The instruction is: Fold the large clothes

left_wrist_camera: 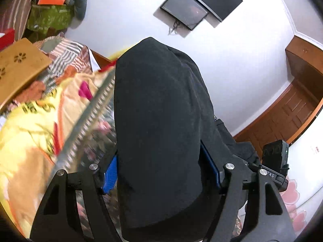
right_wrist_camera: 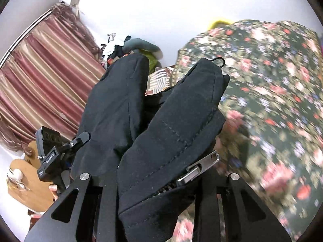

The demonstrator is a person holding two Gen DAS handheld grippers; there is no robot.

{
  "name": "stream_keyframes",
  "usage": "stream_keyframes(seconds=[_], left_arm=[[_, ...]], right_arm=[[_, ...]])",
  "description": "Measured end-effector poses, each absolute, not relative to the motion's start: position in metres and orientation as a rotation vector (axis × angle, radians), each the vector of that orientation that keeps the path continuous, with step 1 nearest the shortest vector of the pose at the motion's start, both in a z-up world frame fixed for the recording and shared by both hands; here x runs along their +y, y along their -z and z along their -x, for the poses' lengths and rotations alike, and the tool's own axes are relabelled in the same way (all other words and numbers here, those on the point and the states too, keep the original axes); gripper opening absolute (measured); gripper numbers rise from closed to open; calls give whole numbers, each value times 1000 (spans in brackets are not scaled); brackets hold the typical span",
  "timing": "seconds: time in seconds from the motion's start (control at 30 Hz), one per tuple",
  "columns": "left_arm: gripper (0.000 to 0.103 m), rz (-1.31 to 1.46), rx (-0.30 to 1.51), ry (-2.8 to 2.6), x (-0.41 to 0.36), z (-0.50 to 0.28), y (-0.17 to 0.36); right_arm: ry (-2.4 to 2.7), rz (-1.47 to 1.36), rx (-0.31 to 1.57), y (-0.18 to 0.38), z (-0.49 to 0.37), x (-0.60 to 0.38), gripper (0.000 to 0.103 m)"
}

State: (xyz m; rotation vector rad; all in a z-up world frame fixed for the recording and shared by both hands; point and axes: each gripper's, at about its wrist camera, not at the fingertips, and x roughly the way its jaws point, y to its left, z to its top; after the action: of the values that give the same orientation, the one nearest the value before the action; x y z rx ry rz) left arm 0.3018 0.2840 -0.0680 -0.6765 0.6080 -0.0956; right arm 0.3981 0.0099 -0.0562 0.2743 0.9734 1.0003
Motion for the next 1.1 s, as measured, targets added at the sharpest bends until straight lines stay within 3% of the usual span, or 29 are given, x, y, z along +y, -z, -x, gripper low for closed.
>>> stream_keyframes(seconds=[0.23, 0.43, 0.53, 0.7, 0.87, 1.1], left_arm=[[72, 688, 675, 41, 358, -331, 119], [72, 714, 864, -105, 397, -364, 219], [76, 808, 899, -125, 407, -358, 264], [76, 727, 892, -155, 393, -347, 251], [76, 525, 926, -253, 371, -333, 225], [75, 244, 895, -272, 316, -289, 159]], right_arm=[[-998, -240, 1070, 128, -428, 87, 24], [-916, -82, 1273, 227, -432, 142, 24], [-921, -1, 1256, 236, -422, 147, 31], [-872, 77, 1287, 223, -415, 135, 48], [-826, 38, 1286, 198, -395, 97, 48], [-840, 51, 1082, 112, -352, 53, 48]])
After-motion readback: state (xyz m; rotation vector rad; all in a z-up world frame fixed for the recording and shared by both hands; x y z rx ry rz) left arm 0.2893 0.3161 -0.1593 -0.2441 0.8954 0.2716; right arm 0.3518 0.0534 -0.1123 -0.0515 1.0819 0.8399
